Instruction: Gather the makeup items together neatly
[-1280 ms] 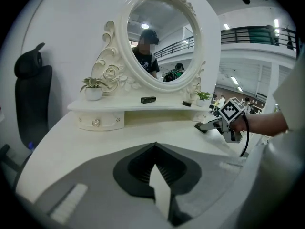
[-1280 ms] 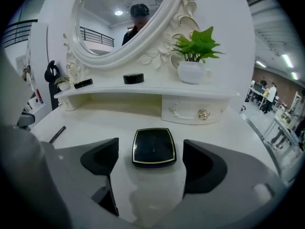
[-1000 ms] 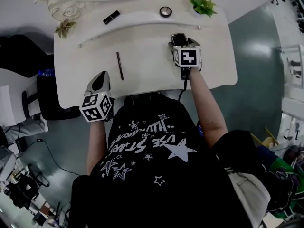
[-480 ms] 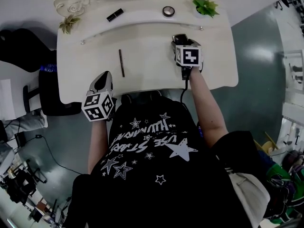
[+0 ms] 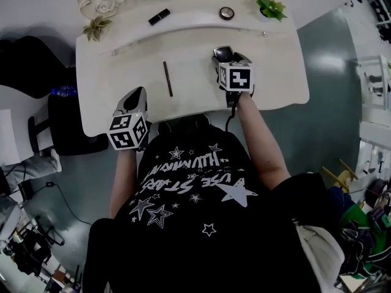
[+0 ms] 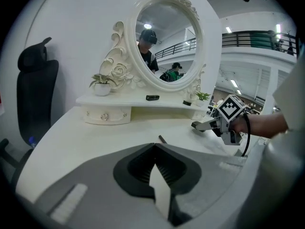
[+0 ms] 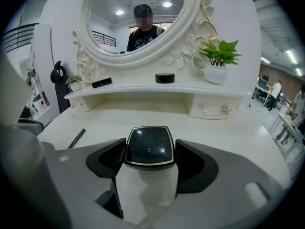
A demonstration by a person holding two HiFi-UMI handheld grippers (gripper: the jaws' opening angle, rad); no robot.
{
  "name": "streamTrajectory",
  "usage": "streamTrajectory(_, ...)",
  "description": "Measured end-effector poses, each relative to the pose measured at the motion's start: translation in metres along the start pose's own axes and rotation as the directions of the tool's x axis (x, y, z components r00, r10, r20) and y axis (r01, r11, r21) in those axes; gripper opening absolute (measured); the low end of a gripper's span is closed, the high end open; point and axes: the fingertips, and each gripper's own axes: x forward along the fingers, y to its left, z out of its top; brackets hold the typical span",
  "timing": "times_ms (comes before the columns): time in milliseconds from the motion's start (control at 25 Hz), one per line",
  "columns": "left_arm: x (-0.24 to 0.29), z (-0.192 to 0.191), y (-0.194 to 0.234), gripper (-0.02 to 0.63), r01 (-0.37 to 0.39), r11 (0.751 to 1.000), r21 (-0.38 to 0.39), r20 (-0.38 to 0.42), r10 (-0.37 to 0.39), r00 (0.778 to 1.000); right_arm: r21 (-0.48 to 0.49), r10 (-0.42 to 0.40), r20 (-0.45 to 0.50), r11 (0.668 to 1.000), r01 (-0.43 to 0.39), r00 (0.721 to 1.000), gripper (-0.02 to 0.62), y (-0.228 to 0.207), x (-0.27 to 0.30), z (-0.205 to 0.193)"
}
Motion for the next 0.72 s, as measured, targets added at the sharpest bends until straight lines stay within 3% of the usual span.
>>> streamTrajectory(400, -0.005, -0.002, 0.038, 0.003, 0.092, 0.995, 0.044, -0.033, -0.091, 0.995, 0.068, -0.065, 0.019, 0.996, 0.064, 0.998, 0.352, 0.059, -0.008, -0.007)
streamTrajectory(720, -0.003, -0.003, 0.048, 0.003, 0.196, 0.977, 0.088, -0.062, -0.191, 0.980, 0.119, -0.107, 0.011, 0.987, 0.105, 0.994, 0.352, 0.093, -0.010, -0.024)
